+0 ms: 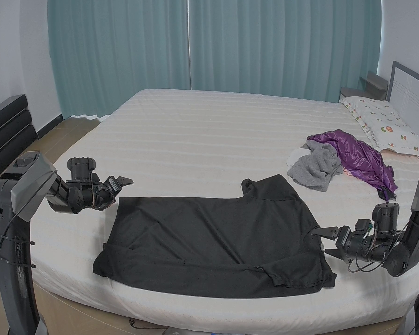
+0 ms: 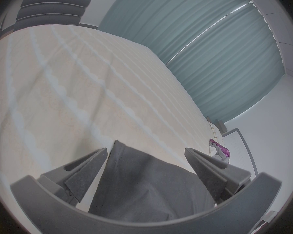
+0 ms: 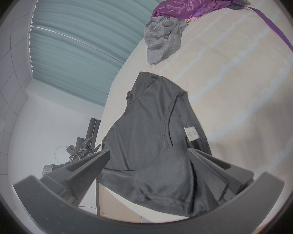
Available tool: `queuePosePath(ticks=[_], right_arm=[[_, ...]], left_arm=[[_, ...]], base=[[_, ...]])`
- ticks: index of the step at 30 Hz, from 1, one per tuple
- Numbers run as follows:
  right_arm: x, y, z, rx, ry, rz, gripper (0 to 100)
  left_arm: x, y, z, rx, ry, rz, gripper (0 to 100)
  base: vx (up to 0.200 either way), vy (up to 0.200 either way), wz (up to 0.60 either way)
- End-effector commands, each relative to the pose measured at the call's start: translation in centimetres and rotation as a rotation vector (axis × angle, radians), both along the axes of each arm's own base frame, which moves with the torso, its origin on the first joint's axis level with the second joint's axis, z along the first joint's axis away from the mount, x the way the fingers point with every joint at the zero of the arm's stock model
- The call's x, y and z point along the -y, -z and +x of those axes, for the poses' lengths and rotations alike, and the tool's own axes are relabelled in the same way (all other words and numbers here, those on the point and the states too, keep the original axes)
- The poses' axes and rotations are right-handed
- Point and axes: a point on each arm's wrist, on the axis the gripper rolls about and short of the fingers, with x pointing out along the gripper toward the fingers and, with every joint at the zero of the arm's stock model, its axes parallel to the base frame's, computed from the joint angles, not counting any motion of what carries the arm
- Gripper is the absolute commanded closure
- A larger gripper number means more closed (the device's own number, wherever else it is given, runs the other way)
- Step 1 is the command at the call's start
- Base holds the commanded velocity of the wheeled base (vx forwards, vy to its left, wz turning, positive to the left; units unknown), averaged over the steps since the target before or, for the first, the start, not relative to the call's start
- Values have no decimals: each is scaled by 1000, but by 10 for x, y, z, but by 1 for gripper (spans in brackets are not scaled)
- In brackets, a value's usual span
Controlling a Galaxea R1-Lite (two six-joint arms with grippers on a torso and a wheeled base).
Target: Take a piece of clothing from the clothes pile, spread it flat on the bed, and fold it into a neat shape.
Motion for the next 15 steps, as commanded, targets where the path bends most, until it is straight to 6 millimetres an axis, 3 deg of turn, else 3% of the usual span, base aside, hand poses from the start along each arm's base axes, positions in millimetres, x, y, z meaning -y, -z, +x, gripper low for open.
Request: queuePosePath(ticks=[1,15], right_arm=[[-1,0,0,-1,-4,1,0],[-5,1,0,-4,-21,0,0]], left_arm=[[1,2,1,-4,6,-8,0],[-1,29,22,6,3,4,0]], base=[[0,0,0],[0,0,0]])
